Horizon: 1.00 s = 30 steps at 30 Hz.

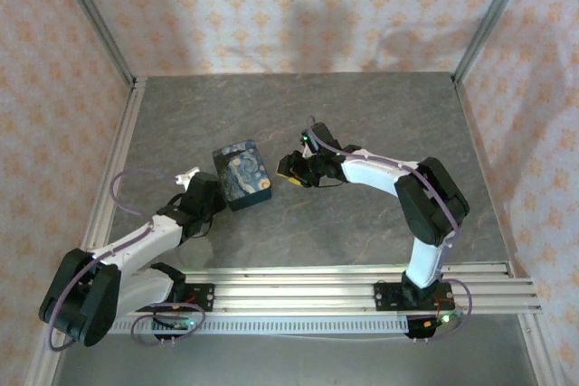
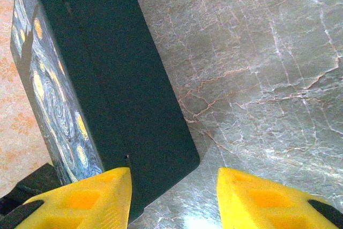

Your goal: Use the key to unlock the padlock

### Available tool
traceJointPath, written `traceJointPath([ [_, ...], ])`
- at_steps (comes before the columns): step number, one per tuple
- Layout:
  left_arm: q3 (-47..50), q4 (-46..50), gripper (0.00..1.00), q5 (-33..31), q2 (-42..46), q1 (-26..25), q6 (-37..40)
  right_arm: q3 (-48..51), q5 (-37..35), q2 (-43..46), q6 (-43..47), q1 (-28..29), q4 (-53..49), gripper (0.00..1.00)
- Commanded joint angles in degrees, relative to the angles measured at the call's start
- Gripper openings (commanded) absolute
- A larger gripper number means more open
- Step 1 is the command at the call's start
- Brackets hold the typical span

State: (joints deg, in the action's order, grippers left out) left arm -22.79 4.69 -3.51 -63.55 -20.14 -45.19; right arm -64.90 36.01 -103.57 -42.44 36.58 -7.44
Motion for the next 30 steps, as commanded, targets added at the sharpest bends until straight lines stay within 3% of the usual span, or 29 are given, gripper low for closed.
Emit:
traceJointPath([
  [1, -2.3, -2.5, 0.00, -1.0, -1.5, 0.9, -0.8, -0.3, 0.2, 1.0, -0.1, -0.3, 1.2, 0.46],
  [15, -3.7, -7.4, 0.00, 4.2, -4.3, 4.5, 1.0, 0.0, 0.6, 0.8, 0.0, -1.1, 1.0, 0.46],
  [30, -4.4, 0.2, 0.00, 6.8, 2.9, 10.2, 5.5, 0.3, -1.0, 3.5, 1.1, -1.9, -2.3, 0.46],
])
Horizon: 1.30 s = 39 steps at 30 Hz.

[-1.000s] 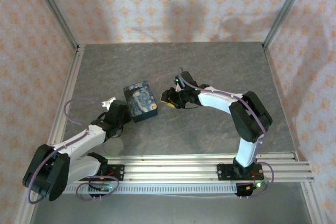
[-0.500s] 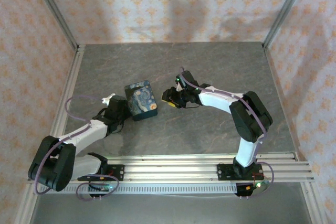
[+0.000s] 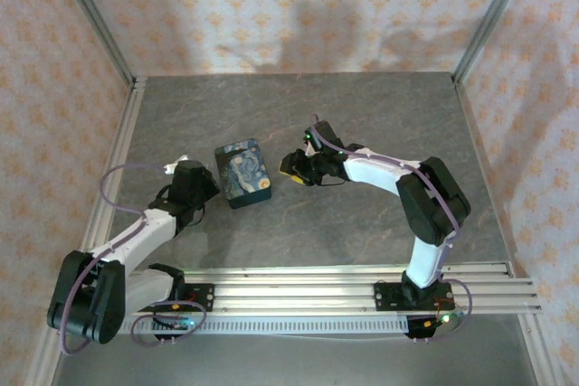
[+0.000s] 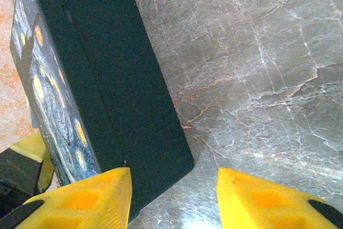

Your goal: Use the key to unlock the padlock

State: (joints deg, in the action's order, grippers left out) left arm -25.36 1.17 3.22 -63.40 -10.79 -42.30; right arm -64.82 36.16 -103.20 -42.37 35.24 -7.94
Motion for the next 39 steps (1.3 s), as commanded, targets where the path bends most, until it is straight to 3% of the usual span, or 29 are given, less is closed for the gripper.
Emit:
traceJointPath([
  [1, -2.5, 5.0, 0.00, 0.0, 3.6, 0.9, 3.3, 0.2, -1.4, 3.5, 1.3, -0.7, -2.3, 0.46],
  [6, -6.7, 11.4, 0.00, 2.1, 7.1, 0.9, 4.8, 0.0, -3.4, 6.1, 3.1, -2.2, -5.8, 0.46],
  [10, -8.5, 11.2, 0.00, 5.9, 7.6, 0.2, 2.5, 0.0, -4.8, 8.5, 4.8, -4.0, -8.7, 0.46],
  [16, -12.7, 7.1, 0.00, 4.1, 3.3, -9.6, -1.1, 1.2, -6.7, 12.2, 7.4, -7.4, -13.0, 0.46],
  [24, -26.7, 1.8, 0.00, -2.0, -16.2, -25.6, -2.2, 7.2, -8.0, 17.1, 10.3, -15.0, -15.8, 0.46],
  [31, -40.9, -0.4, 0.00, -3.5, -35.5, -33.4, -4.0, 13.8, -8.0, 22.6, 11.5, -19.8, -17.0, 0.46],
  [39, -54.4, 2.9, 0.02, -4.5, -52.5, -37.8, -4.5, 16.9, -8.9, 24.9, 12.9, -21.3, -18.3, 0.46],
])
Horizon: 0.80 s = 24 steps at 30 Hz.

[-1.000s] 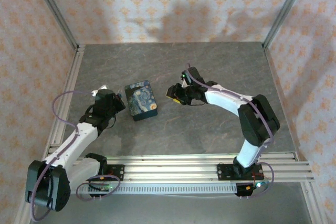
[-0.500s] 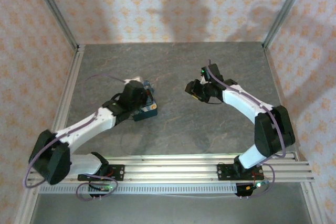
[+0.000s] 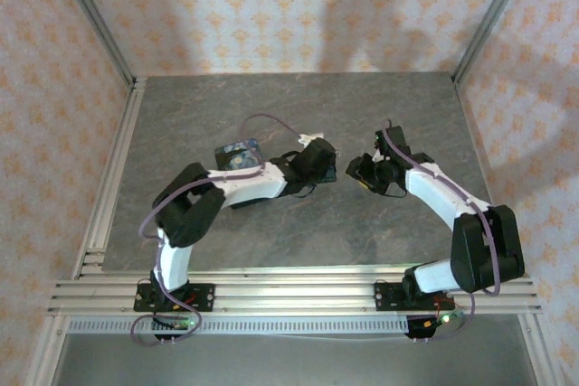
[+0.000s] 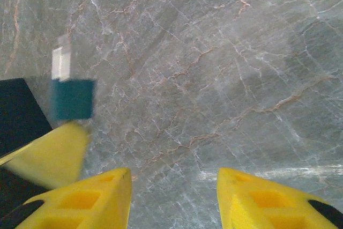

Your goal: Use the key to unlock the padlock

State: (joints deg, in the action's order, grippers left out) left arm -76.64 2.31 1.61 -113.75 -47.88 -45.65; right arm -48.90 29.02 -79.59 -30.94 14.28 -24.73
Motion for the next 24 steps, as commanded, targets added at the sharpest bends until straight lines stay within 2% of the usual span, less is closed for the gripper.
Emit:
traceJointPath([
  [1, -3.8, 2.2, 0.04, -3.0, -3.0, -0.9, -1.0, 1.1, -2.0, 1.5, 1.4, -0.4, -1.5, 0.46],
  [5, -5.6, 4.5, 0.07, -4.6, -4.3, -1.7, 0.7, 1.6, -2.9, 1.9, 1.3, -0.4, -0.8, 0.46],
  [8, -5.6, 5.4, 0.13, -5.3, -4.0, -1.7, 1.6, 1.4, -3.2, 1.9, 1.0, -0.4, -0.7, 0.46],
  [14, -5.7, 7.4, 0.35, -6.5, -1.9, -1.6, 4.1, 0.6, -4.4, 3.4, 0.7, -0.4, -1.4, 0.47],
  [16, -5.5, 7.7, 0.39, -6.8, -0.7, -1.7, 5.0, -0.1, -5.6, 4.2, 1.3, -0.4, -2.7, 0.48],
  [24, -8.7, 17.5, 0.48, -12.1, 8.8, -0.5, 16.9, -5.0, -17.4, 11.2, 5.0, -0.4, -9.7, 0.62],
])
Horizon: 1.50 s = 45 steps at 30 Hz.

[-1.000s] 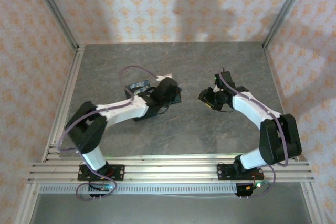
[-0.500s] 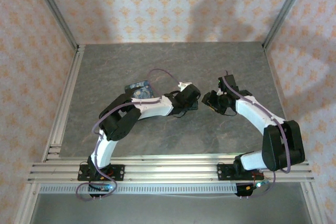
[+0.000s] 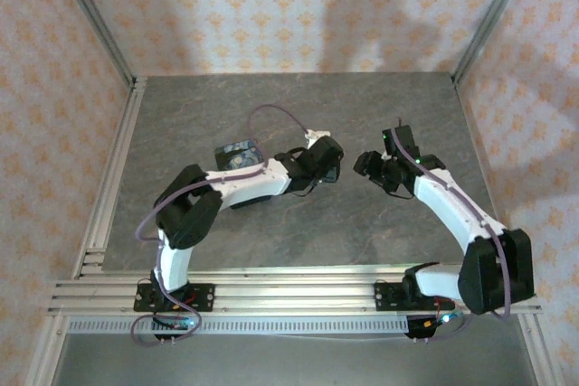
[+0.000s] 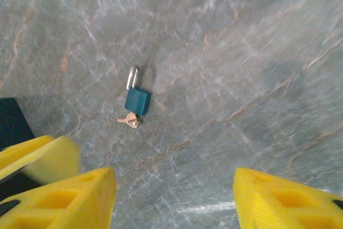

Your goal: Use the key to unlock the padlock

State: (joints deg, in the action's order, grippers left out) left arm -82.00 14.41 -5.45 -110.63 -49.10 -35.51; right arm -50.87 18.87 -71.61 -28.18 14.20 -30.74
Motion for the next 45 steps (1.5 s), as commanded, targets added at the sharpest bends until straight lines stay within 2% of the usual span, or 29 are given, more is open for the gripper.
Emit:
traceJointPath([
  [1, -3.8, 7.0, 0.50, -5.6, 7.1, 1.4, 8.7, -3.7, -9.2, 3.5, 2.6, -0.3, -4.3, 0.64],
  [6, -2.9, 12.9, 0.59, -6.5, 15.5, 7.9, 17.3, -5.6, -20.8, 8.9, 3.7, -0.3, -5.5, 0.73],
  [9, -1.4, 15.9, 0.63, -4.7, 20.1, 14.5, 21.5, -5.0, -29.7, 11.5, 4.4, -0.3, -4.4, 0.83],
  [10, -0.3, 16.2, 0.65, -3.6, 21.8, 17.1, 22.7, -3.7, -31.7, 12.6, 6.2, -0.3, -2.3, 0.93],
  [11, 1.2, 16.0, 0.66, -2.2, 23.6, 19.6, 24.2, -2.2, -34.5, 13.9, 6.9, -0.3, -0.1, 1.00],
  [12, 3.0, 15.1, 0.69, -0.2, 25.0, 22.0, 25.3, -0.7, -37.3, 14.8, 7.1, -0.3, 1.7, 0.99],
  [15, 9.7, 9.7, 0.97, 9.6, 29.2, 30.4, 28.2, 4.8, -46.0, 17.6, 9.5, -0.3, 9.2, 0.99],
  [16, 12.1, 7.6, 1.00, 11.4, 30.5, 32.9, 28.9, 7.4, -48.1, 18.3, 11.5, -0.4, 12.6, 0.99],
  [18, 16.7, 4.0, 1.00, 12.0, 32.4, 36.5, 30.5, 12.0, -50.8, 19.0, 15.9, -0.3, 19.9, 0.99],
  [22, 27.5, -7.3, 1.00, 13.3, 36.0, 43.5, 35.3, 18.9, -50.1, 17.2, 21.9, -1.1, 32.4, 0.99],
  [26, 38.3, -19.8, 1.00, 16.3, 38.3, 53.0, 32.3, 22.4, -46.7, 13.8, 21.1, -3.4, 38.0, 0.99],
  [30, 47.0, -31.8, 1.00, 17.1, 37.7, 59.1, 29.4, 26.4, -46.4, 9.9, 20.9, -5.5, 45.6, 0.99],
  [35, 50.8, -37.9, 1.00, 16.7, 34.5, 60.6, 28.2, 31.1, -45.3, 5.5, 22.3, -8.0, 55.8, 0.99],
  [40, 62.5, -59.3, 1.00, 15.5, 32.6, 60.5, 25.4, 32.4, -40.3, 3.4, 25.1, -9.5, 63.6, 0.99],
  [45, 62.2, -58.4, 1.00, 14.9, 32.5, 59.9, 25.9, 32.9, -36.2, -2.2, 27.5, -9.5, 73.5, 0.99],
])
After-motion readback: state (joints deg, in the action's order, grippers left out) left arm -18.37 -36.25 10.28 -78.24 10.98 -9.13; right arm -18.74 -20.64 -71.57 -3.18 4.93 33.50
